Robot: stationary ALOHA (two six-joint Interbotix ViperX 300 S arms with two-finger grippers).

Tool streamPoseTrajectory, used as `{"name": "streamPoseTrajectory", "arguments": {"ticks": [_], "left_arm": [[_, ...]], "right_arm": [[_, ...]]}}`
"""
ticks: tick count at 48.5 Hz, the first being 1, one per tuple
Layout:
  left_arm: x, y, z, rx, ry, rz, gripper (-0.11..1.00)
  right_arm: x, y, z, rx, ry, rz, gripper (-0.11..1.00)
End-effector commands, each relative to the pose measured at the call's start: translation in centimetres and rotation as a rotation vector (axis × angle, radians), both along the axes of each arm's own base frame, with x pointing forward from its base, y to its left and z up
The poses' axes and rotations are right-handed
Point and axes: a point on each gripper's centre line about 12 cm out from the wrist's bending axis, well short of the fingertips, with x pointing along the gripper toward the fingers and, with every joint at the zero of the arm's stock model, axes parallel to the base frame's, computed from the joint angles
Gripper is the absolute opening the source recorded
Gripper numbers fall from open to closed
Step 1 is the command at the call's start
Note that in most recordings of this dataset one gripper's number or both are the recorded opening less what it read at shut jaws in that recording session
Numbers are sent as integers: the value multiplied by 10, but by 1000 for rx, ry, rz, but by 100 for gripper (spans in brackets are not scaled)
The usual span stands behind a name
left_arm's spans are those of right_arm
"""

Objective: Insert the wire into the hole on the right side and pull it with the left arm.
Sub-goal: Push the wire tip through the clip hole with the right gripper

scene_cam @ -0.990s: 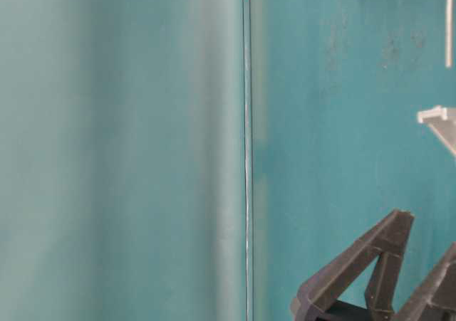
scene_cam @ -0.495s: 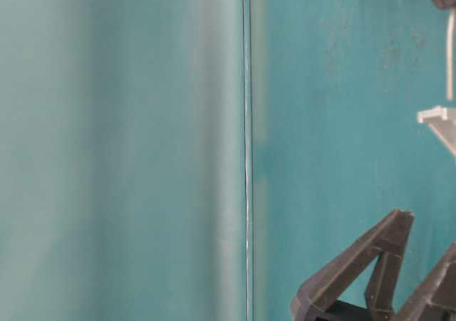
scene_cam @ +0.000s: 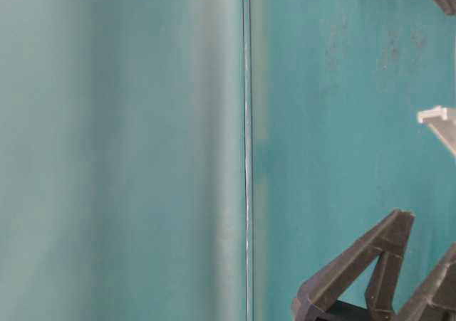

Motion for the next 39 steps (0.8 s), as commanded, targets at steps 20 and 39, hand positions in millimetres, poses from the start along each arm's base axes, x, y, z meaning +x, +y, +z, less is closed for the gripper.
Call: {"name": "streamPoseTrajectory", "arguments": {"ticks": [20,39], "left_arm": [[3,0,7,-4,-26,0,85],[3,0,7,-3,-26,-2,85]], "right_arm": [[5,1,8,15,-33,-3,0],[7,1,9,16,-39,-2,0]]}}
